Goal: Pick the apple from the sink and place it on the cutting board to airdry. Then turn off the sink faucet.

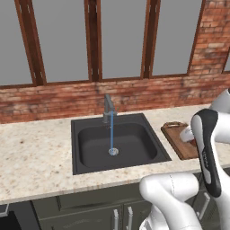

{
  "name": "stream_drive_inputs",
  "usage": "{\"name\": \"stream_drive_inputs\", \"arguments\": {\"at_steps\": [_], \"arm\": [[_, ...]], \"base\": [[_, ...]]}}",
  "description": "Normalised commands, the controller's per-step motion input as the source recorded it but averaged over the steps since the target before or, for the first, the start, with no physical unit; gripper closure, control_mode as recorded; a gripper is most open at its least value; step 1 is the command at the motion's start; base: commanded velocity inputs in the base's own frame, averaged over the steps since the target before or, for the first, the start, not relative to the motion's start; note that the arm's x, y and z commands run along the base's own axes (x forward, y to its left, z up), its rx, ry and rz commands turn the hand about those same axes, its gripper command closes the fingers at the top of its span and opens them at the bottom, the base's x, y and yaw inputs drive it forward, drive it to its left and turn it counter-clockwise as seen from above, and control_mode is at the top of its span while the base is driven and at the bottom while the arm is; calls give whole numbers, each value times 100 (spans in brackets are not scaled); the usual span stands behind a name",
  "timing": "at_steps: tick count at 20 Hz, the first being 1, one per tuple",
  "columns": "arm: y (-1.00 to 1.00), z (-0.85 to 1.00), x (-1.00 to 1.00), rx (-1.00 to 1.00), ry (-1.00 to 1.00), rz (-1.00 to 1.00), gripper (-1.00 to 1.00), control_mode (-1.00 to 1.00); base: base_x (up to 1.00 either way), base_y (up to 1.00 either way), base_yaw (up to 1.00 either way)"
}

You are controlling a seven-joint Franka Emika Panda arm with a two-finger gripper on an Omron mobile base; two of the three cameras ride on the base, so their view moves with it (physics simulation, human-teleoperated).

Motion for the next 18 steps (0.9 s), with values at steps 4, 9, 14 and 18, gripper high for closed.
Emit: {"name": "stream_drive_inputs", "arguments": {"at_steps": [4,9,14,18], "arm": [[-32,0,3,-9,-4,0,100,-100],[-31,0,13,-4,0,0,100,-100],[-30,-1,30,0,3,0,100,-100],[-30,-8,29,0,5,0,100,-100]], "base": [[0,0,0],[0,0,0],[0,0,0],[0,0,0]]}}
